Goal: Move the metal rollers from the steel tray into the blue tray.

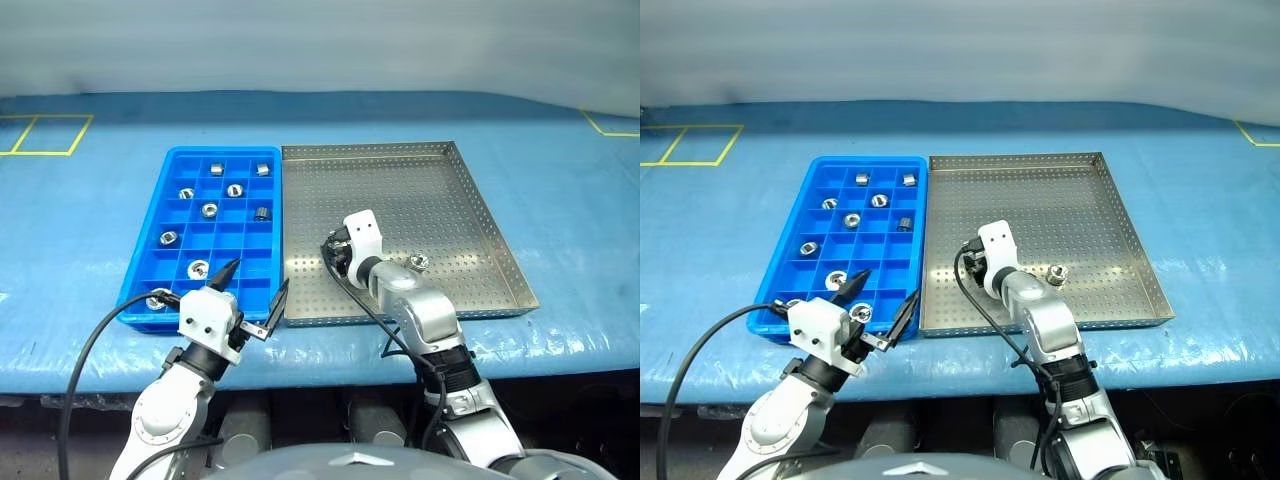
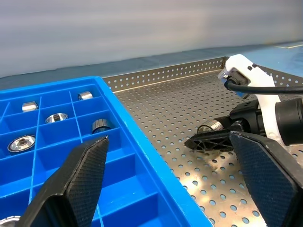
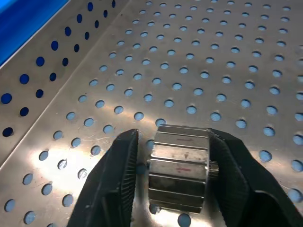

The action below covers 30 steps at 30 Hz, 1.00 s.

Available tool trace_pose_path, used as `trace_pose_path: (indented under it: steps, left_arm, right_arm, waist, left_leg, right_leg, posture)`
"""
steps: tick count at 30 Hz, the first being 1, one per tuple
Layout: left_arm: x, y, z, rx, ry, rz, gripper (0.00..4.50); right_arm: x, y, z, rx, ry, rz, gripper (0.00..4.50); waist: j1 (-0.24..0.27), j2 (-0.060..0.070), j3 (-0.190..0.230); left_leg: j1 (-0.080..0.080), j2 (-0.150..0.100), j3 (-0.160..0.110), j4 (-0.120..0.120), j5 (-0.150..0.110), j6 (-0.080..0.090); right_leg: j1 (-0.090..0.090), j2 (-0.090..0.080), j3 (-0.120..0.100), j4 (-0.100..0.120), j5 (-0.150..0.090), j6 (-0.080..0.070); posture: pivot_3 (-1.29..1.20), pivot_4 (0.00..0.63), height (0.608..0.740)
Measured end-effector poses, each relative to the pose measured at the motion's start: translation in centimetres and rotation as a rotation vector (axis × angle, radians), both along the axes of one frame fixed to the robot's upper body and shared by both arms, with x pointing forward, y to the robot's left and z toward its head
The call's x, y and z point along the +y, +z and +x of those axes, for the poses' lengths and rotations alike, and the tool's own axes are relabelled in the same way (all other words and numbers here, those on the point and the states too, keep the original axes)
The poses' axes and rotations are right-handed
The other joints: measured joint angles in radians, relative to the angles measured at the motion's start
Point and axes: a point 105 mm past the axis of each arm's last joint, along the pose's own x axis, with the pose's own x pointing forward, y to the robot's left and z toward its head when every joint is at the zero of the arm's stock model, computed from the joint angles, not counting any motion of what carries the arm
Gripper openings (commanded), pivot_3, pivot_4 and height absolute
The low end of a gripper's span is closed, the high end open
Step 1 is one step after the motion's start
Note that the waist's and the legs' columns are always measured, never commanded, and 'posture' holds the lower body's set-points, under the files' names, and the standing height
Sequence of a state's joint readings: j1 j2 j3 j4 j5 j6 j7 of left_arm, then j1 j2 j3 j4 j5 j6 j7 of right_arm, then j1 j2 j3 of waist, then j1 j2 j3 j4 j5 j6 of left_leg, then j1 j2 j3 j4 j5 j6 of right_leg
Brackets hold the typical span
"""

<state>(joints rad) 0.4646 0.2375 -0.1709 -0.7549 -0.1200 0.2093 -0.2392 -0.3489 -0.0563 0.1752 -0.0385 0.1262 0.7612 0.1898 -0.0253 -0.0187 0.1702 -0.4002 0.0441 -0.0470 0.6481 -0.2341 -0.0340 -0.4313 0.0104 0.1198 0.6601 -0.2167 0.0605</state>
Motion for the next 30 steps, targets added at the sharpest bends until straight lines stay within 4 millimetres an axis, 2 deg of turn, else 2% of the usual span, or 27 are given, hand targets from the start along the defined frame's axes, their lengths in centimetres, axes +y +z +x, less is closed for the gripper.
trace_pose_path:
  steps: [2, 5, 11, 15, 17, 22, 27, 30]
  left_arm:
    - [0.0, -0.1, 0.0, 0.003, 0.002, -0.001, 4.50]
    - [0.1, -0.2, -0.1, 0.011, 0.017, -0.002, 4.50]
    - [0.8, -0.8, -0.4, 0.031, 0.088, 0.010, 4.50]
    - [1.5, -1.4, -0.8, 0.050, 0.155, 0.027, 4.50]
    - [1.9, -1.4, -1.0, 0.049, 0.191, 0.025, 4.50]
    - [2.6, -1.1, -1.9, 0.046, 0.271, 0.030, 4.50]
    - [3.2, -1.3, -2.7, 0.057, 0.329, 0.042, 4.50]
    - [3.3, -0.9, -2.8, 0.044, 0.340, 0.038, 4.50]
  right_arm:
    - [0.4, 0.1, -0.1, 0.000, 0.012, 0.011, 1.29]
    - [1.9, 1.5, 0.1, -0.032, 0.060, 0.040, 1.29]
    - [6.4, 7.8, 0.8, -0.203, 0.237, 0.086, 1.29]
    - [9.8, 9.7, 0.3, -0.255, 0.365, 0.119, 1.29]
    - [11.1, 9.6, 0.2, -0.254, 0.413, 0.119, 1.29]
    - [13.5, 7.5, 0.1, -0.208, 0.494, 0.099, 1.29]
    - [13.7, 5.3, 1.3, -0.174, 0.506, 0.044, 1.29]
    - [13.5, 4.3, 1.9, -0.159, 0.499, 0.023, 1.29]
  waist:
    - [0.000, 0.000, 0.000]
    - [0.001, 0.001, 0.001]
    - [0.014, 0.001, 0.001]
    - [0.027, 0.001, 0.001]
    - [0.043, 0.001, 0.001]
    - [0.083, 0.001, 0.002]
    - [0.124, 0.001, 0.002]
    - [0.138, 0.001, 0.002]
  left_leg:
    - [0.000, 0.000, 0.000, -0.001, 0.000, 0.000]
    - [0.000, 0.000, 0.000, -0.001, 0.000, 0.000]
    - [0.000, 0.000, -0.001, -0.001, 0.000, 0.000]
    - [-0.001, 0.000, -0.001, -0.003, 0.000, 0.000]
    - [-0.001, 0.000, -0.001, -0.003, 0.000, 0.000]
    - [-0.001, 0.000, -0.001, -0.003, 0.000, 0.000]
    - [-0.003, 0.000, 0.000, -0.003, 0.000, 0.000]
    - [-0.009, 0.000, 0.000, -0.002, 0.000, 0.000]
  right_leg:
    - [0.000, 0.000, 0.000, 0.000, 0.000, 0.000]
    - [-0.001, 0.000, 0.000, 0.000, 0.000, 0.000]
    - [-0.001, 0.000, -0.001, 0.000, 0.000, -0.001]
    - [-0.001, 0.000, -0.001, -0.001, -0.001, -0.002]
    - [-0.001, 0.000, -0.001, -0.001, -0.001, -0.002]
    - [-0.002, 0.000, -0.001, -0.001, -0.002, -0.002]
    - [-0.004, 0.000, -0.001, -0.001, -0.002, -0.002]
    - [-0.011, 0.000, -0.001, -0.001, -0.001, -0.002]
  posture:
    - [0.19, 0.150, 0.740]
    - [0.21, 0.150, 0.740]
    - [0.28, 0.150, 0.740]
    - [0.36, 0.150, 0.740]
    - [0.38, 0.150, 0.740]
    - [0.47, 0.150, 0.740]
    - [0.50, 0.150, 0.740]
    - [0.50, 0.150, 0.740]
